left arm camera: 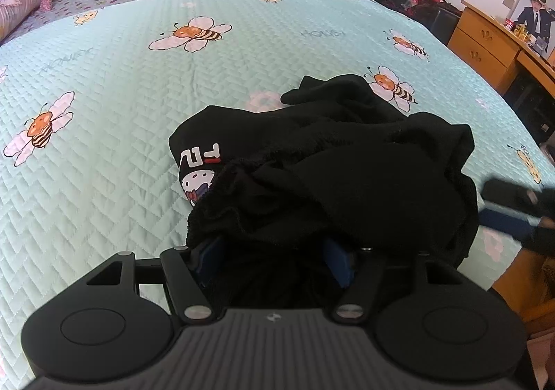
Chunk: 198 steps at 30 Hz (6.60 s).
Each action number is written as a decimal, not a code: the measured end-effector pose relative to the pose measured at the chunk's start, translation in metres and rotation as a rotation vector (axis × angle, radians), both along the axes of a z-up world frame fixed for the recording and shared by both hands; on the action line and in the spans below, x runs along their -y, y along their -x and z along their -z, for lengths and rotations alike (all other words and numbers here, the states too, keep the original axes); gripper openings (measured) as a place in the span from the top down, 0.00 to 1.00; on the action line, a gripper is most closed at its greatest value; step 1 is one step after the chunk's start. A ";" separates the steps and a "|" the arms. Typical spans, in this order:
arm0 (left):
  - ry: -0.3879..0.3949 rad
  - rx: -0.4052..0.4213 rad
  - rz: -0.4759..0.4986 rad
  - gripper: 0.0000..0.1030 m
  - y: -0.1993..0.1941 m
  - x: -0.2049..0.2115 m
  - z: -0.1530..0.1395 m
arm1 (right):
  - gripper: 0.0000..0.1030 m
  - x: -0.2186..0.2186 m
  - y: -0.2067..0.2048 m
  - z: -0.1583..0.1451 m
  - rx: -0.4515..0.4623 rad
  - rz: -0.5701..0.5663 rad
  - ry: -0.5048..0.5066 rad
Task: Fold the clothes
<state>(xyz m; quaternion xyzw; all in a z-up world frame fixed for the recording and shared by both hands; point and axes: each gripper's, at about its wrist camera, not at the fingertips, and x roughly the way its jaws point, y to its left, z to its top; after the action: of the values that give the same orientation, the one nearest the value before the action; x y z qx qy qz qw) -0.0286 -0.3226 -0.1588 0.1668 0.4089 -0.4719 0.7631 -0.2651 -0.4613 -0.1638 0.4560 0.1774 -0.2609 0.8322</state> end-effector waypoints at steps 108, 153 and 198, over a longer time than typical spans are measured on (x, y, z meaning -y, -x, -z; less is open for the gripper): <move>0.183 0.086 -0.316 0.72 -0.016 -0.096 -0.033 | 0.37 0.000 0.063 0.073 0.171 0.053 -0.247; 0.156 0.086 -0.335 0.40 -0.052 -0.142 -0.027 | 0.22 -0.066 -0.080 0.029 0.017 -0.328 -0.009; 0.140 0.055 -0.275 0.93 -0.096 -0.098 -0.008 | 0.89 -0.014 -0.025 0.052 -0.168 -0.004 -0.015</move>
<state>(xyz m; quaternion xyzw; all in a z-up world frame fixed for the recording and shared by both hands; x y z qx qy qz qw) 0.0677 -0.2242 -0.1504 0.0685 0.3729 -0.3854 0.8413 -0.2398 -0.4478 -0.2159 0.4386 0.2494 -0.2952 0.8114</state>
